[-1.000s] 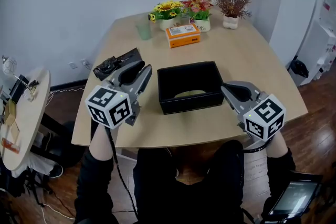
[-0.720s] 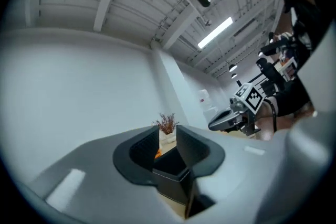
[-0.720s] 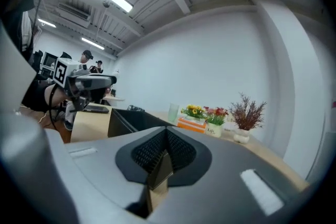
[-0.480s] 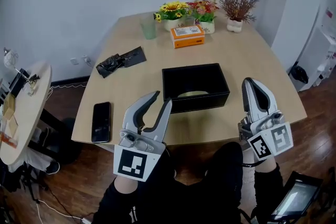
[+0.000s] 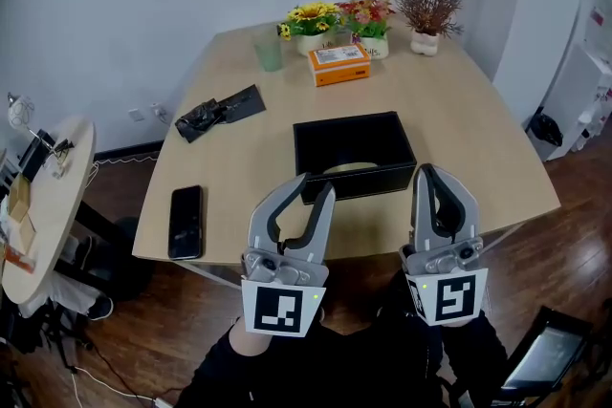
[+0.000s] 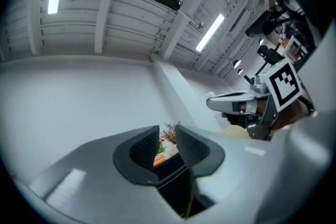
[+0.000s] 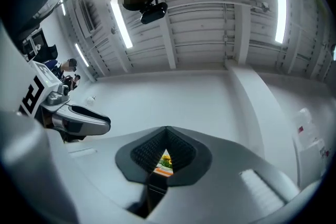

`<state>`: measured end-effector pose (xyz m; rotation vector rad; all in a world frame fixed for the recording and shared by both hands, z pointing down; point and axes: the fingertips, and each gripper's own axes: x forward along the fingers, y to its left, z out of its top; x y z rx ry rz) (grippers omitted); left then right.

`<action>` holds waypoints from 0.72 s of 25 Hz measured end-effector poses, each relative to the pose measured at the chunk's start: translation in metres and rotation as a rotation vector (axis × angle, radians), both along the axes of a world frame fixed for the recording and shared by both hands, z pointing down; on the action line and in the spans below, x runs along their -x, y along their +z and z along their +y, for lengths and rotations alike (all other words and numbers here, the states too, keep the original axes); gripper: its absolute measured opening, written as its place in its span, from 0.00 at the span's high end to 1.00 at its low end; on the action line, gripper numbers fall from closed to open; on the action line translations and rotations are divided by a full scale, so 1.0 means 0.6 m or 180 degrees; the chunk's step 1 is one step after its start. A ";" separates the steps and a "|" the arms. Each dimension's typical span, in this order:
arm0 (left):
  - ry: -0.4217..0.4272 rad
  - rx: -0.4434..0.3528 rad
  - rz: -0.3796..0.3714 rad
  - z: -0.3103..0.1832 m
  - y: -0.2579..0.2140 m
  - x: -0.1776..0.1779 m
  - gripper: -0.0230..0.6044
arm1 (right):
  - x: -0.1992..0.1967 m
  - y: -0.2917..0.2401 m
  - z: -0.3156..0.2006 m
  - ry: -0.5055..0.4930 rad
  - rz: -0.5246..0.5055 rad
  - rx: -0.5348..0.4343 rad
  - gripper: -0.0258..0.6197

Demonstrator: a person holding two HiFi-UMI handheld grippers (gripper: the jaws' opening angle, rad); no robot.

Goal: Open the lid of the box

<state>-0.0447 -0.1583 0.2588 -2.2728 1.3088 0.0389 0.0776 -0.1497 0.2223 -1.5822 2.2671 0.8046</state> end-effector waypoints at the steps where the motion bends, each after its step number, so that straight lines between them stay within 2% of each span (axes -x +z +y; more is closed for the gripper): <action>1: 0.0018 -0.0016 0.0039 0.002 -0.002 -0.002 0.83 | 0.006 -0.001 0.002 -0.0032 0.0016 -0.0010 0.96; 5: 0.0090 -0.0014 0.0454 -0.004 -0.036 0.005 0.84 | 0.029 -0.026 0.000 -0.0209 0.0062 -0.0069 0.96; 8: 0.0078 -0.0203 0.0693 -0.001 -0.088 0.022 0.84 | 0.039 -0.065 0.008 -0.0334 0.0087 -0.0213 0.96; 11: -0.0002 -0.0447 0.0672 0.010 -0.119 0.036 0.84 | 0.032 -0.076 0.015 -0.0386 0.0042 -0.0252 0.96; 13: -0.0052 -0.0521 0.0622 0.013 -0.123 0.043 0.84 | 0.025 -0.075 0.013 -0.0336 0.0049 -0.0265 0.96; 18: -0.0067 -0.0422 0.0654 0.005 -0.108 0.045 0.84 | 0.015 -0.062 0.005 -0.0265 0.0043 -0.0199 0.96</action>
